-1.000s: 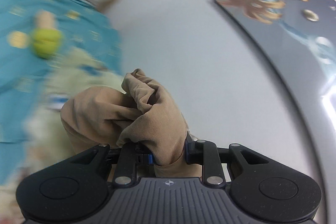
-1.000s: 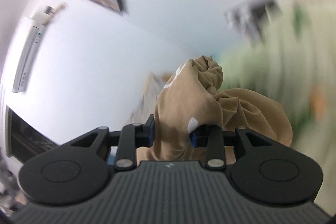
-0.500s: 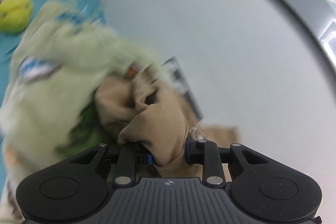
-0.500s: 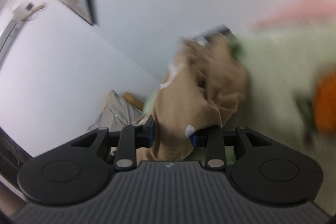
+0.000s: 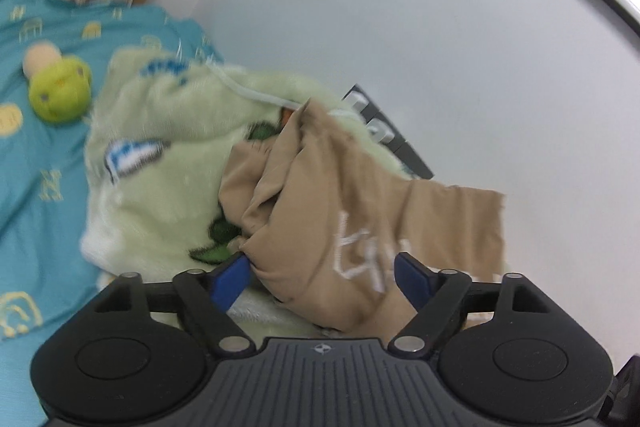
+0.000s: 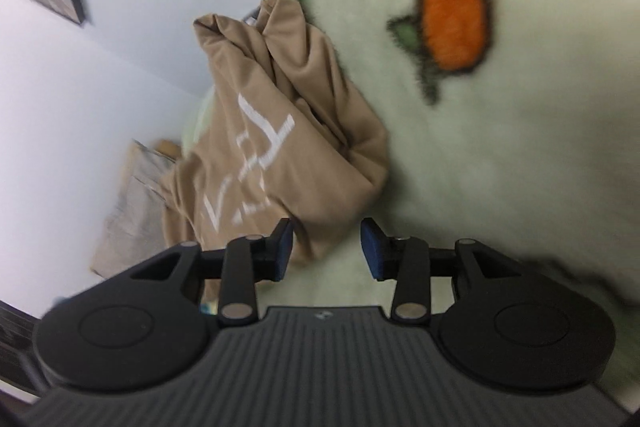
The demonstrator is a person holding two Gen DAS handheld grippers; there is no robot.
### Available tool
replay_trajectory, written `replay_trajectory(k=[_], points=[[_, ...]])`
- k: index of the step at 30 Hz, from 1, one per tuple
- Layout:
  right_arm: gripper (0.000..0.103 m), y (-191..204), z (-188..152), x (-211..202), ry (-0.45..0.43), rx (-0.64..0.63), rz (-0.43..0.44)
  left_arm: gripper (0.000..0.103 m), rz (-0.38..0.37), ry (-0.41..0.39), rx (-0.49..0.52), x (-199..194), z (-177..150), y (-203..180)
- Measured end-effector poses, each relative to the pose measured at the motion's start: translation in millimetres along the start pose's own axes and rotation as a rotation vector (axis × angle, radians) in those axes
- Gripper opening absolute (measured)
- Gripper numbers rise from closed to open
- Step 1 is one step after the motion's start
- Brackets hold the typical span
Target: Fold clothes
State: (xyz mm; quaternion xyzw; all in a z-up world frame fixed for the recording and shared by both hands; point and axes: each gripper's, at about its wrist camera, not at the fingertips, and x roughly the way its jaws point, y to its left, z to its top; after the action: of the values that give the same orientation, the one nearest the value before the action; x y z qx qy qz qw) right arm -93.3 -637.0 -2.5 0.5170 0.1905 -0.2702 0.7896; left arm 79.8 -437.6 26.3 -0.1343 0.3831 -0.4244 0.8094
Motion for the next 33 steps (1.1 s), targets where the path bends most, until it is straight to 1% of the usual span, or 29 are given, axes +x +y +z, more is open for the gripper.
replay_trajectory(k=[3,6,8,11,12,13,15,17,21,25,29,33], points=[[0.041,13,-6,-30,-0.001,-0.061,0.021,0.095,0.020,-0.054,0.102,-39,3,-21],[0.041,28,-17,-71,-0.056,-0.140,0.063,0.102,0.022,-0.130,0.197,-92,-9,-42],[0.041,41,-29,-96,-0.094,-0.225,0.097,0.103,0.026,-0.185,0.262,-130,-22,-55],[0.041,49,-46,-129,-0.147,-0.315,0.150,0.103,0.064,-0.271,0.342,-183,-44,-70],[0.044,50,-50,-138,-0.166,-0.342,0.159,0.103,0.071,-0.292,0.357,-198,-50,-73],[0.050,52,-54,-146,-0.185,-0.368,0.167,0.103,0.082,-0.313,0.370,-211,-56,-75],[0.091,53,-65,-163,-0.236,-0.421,0.185,0.103,0.111,-0.351,0.391,-233,-68,-78],[0.097,55,-77,-178,-0.292,-0.480,0.199,0.103,0.137,-0.389,0.409,-253,-78,-79],[0.097,69,-103,-189,-0.387,-0.637,0.186,0.103,0.152,-0.439,0.403,-279,-93,-73],[0.097,75,-134,-193,-0.461,-0.713,0.175,0.103,0.193,-0.484,0.419,-292,-108,-69],[0.097,78,-159,-192,-0.517,-0.763,0.171,0.103,0.199,-0.487,0.417,-299,-121,-59],[0.097,81,-179,-190,-0.563,-0.805,0.150,0.103,0.189,-0.466,0.396,-298,-133,-45]])
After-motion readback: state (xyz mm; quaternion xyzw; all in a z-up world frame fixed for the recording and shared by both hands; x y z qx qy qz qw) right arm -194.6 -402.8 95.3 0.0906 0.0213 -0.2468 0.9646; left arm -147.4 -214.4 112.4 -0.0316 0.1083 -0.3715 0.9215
